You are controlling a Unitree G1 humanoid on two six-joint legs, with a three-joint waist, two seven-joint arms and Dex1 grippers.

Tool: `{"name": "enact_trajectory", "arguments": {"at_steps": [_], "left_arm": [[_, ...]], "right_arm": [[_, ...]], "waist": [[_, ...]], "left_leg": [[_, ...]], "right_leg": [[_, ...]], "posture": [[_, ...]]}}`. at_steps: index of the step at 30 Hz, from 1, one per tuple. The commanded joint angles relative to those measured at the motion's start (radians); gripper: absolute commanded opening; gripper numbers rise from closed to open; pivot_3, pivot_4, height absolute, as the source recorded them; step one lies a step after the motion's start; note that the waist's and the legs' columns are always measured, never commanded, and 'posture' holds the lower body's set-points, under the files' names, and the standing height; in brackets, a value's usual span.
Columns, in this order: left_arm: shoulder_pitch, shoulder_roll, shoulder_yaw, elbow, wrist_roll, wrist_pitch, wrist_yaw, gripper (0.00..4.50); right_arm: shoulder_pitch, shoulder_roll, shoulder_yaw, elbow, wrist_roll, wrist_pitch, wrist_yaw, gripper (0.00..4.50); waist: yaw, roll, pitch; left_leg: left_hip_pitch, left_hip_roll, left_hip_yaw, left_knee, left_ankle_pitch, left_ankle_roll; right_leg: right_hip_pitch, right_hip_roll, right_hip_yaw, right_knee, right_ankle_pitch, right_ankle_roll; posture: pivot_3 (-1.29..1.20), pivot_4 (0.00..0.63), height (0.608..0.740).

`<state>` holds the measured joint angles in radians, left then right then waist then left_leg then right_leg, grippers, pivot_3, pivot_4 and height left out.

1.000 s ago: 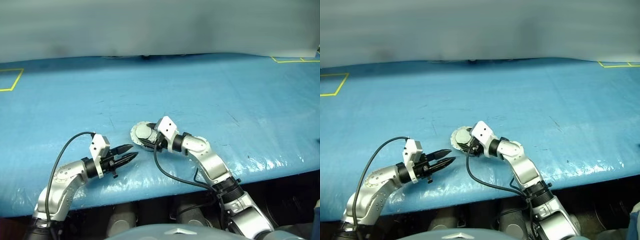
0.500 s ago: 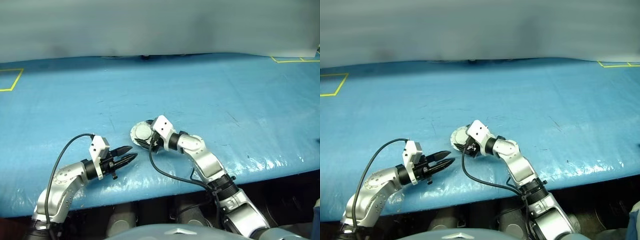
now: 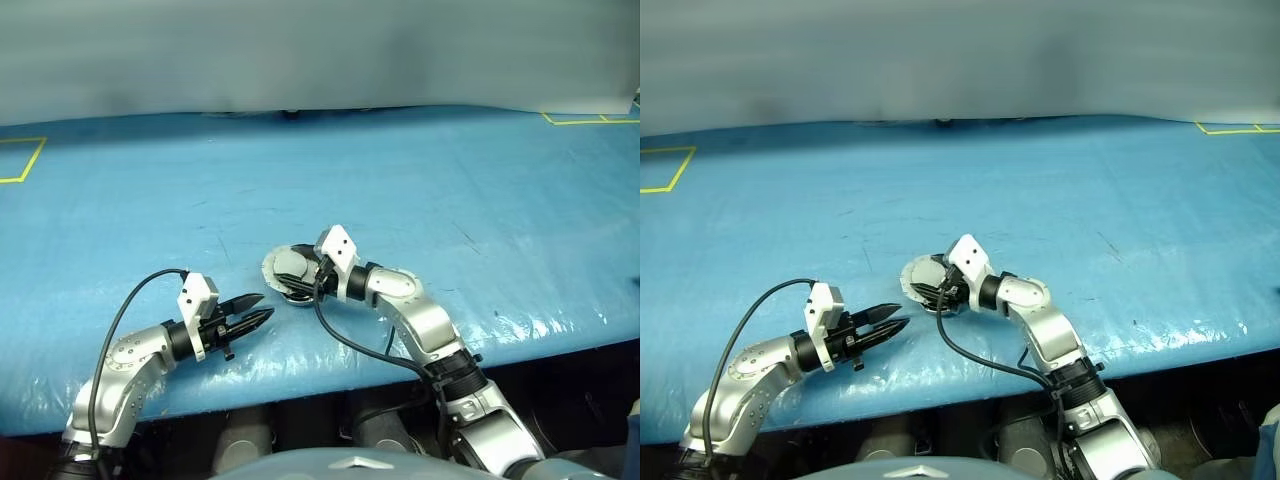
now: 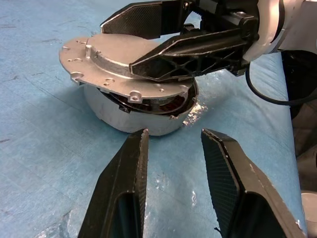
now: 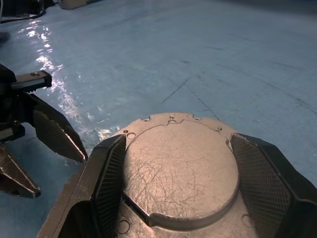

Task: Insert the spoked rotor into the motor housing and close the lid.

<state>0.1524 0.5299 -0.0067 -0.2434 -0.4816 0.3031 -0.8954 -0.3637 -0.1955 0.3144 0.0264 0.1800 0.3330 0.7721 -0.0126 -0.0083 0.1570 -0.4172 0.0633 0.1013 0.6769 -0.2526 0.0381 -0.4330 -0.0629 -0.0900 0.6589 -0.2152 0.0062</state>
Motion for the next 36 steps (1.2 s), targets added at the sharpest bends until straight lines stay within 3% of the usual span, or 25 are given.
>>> {"name": "enact_trajectory", "arguments": {"at_steps": [1,9,36], "left_arm": [[-0.004,0.006,0.008,-0.012,-0.001,-0.002,-0.006,1.8],[0.003,0.001,0.003,-0.008,0.003,-0.008,-0.004,1.8],[0.009,-0.001,-0.004,-0.003,0.01,-0.007,-0.005,1.8]], "right_arm": [[-0.037,-0.02,-0.01,-0.046,0.028,-0.021,0.057,2.98],[-0.056,-0.081,0.009,0.029,-0.008,-0.087,0.127,2.98],[-0.057,-0.128,0.009,0.083,-0.014,-0.12,0.2,2.98]], "waist": [[0.0,0.0,0.0],[0.0,0.0,0.0],[0.002,0.0,0.0]], "left_leg": [[0.0,0.0,0.0,0.0,0.0,0.0],[0.0,0.0,0.0,0.0,0.0,0.0],[0.0,0.0,0.0,0.0,0.0,0.0]], "right_leg": [[0.0,0.0,0.0,0.0,0.0,0.0],[0.0,0.0,0.0,0.0,0.0,0.0],[0.0,0.0,0.0,0.0,0.0,0.0]], "posture": [[0.0,0.15,0.74],[0.0,0.15,0.74],[0.0,0.15,0.74]]}}
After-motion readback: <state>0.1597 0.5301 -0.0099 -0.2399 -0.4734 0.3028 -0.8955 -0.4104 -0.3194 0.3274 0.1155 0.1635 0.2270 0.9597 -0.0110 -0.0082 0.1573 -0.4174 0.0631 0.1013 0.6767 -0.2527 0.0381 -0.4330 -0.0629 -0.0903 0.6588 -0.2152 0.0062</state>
